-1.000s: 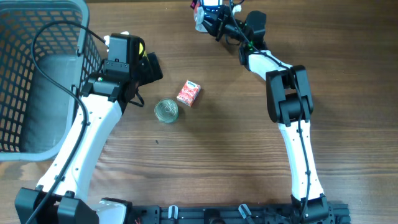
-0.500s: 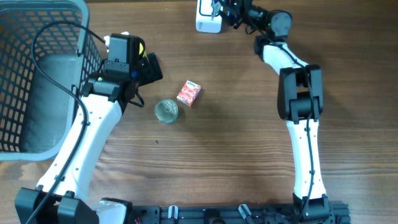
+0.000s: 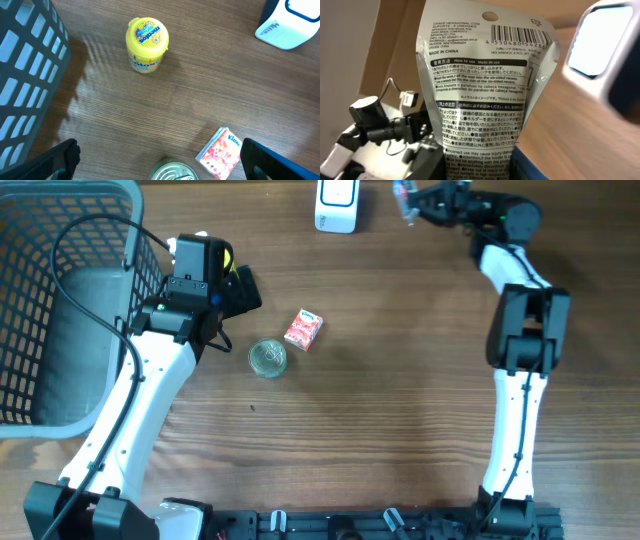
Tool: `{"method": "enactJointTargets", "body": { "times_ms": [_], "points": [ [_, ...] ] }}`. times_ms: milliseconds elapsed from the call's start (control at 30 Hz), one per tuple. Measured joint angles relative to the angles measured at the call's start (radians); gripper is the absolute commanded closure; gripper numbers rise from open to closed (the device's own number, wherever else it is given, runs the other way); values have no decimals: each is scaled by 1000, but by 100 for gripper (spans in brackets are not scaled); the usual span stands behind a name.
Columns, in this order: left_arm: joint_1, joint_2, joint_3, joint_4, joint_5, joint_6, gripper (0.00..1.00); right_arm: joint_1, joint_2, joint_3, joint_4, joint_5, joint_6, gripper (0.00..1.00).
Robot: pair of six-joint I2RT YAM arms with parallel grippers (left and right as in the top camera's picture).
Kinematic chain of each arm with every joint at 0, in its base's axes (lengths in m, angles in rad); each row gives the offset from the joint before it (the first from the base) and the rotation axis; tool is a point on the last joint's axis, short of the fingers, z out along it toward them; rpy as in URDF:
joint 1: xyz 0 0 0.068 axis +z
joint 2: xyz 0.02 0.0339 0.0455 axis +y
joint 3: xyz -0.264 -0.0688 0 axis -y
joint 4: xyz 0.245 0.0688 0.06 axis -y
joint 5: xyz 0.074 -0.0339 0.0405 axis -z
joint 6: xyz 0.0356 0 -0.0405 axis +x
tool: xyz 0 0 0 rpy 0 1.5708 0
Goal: Scan the item barcode
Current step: 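Carry the packet rightward to the right edge of the table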
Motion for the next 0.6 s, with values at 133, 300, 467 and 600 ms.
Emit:
{"method": "enactJointTargets", "body": {
  "times_ms": [133,300,467,600],
  "points": [
    [0,0,0,0,0,0,0,-110,0,0,-11,-2,-53,96],
    [0,0,0,-1,0,-22,0,-235,0,1,-257,-1,-100,95],
    [0,0,0,0,0,-45,0,-253,0,2,-356,-1,-129,95],
    [0,0,0,0,1,-45,0,-242,0,2,-541,37,-195,95]
  ]
}}
